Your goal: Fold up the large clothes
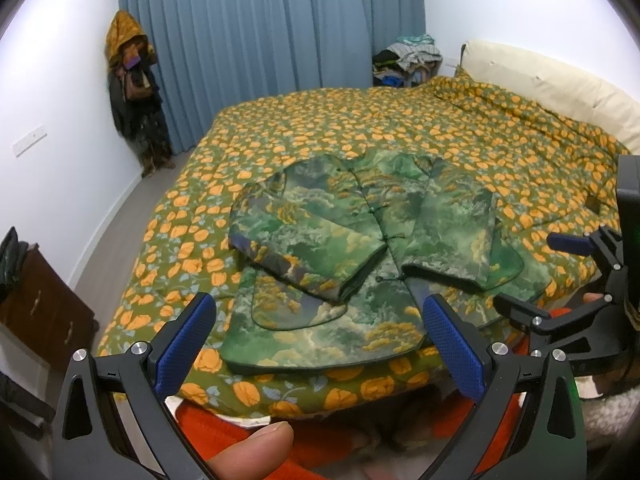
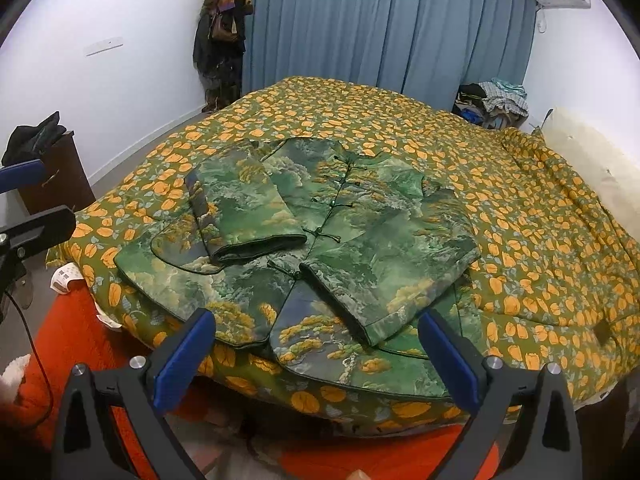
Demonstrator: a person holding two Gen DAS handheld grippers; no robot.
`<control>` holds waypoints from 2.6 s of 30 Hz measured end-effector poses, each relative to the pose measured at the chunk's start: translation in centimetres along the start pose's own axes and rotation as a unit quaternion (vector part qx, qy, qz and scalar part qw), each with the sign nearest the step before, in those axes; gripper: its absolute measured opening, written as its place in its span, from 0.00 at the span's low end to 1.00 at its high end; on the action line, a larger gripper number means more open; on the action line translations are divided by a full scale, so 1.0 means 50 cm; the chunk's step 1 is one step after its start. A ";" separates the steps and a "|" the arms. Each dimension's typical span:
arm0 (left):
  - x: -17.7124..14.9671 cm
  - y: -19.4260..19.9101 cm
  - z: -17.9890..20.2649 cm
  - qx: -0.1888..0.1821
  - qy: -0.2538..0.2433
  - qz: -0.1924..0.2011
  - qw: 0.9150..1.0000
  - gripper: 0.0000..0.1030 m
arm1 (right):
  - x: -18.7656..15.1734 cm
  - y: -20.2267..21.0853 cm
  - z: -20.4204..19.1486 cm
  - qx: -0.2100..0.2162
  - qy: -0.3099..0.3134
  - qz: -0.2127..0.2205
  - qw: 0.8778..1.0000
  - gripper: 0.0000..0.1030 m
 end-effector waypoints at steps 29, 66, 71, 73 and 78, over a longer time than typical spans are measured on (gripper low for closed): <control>-0.025 -0.006 -0.014 0.003 0.015 -0.033 0.999 1.00 | -0.076 -0.404 0.197 0.062 0.056 -0.129 0.988 0.69; -0.078 -0.530 0.177 -0.077 -0.239 -0.158 0.955 0.94 | -0.200 -0.010 0.401 -0.094 -0.233 0.025 0.968 0.55; -0.072 -0.532 0.147 -0.143 -0.152 -0.188 0.960 0.23 | -0.171 0.001 0.315 -0.075 -0.196 0.035 0.977 0.55; -0.038 -0.503 0.111 -0.149 -0.117 -0.174 0.966 0.13 | -0.160 0.005 0.297 -0.075 -0.184 0.040 0.979 0.55; 0.074 -0.418 -0.067 -0.130 0.000 -0.111 0.985 0.13 | -0.137 -0.004 0.277 -0.067 -0.168 0.046 0.982 0.55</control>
Point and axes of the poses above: each gripper's, at about its wrist camera, not at the fingertips, and y roughly against the way its jaws point, z to its right, x to its top, the point moved 10 cm from there along -y, roughly the way its jaws point, and after that the axes turned 10 degrees about x, right-handed, at the moved point
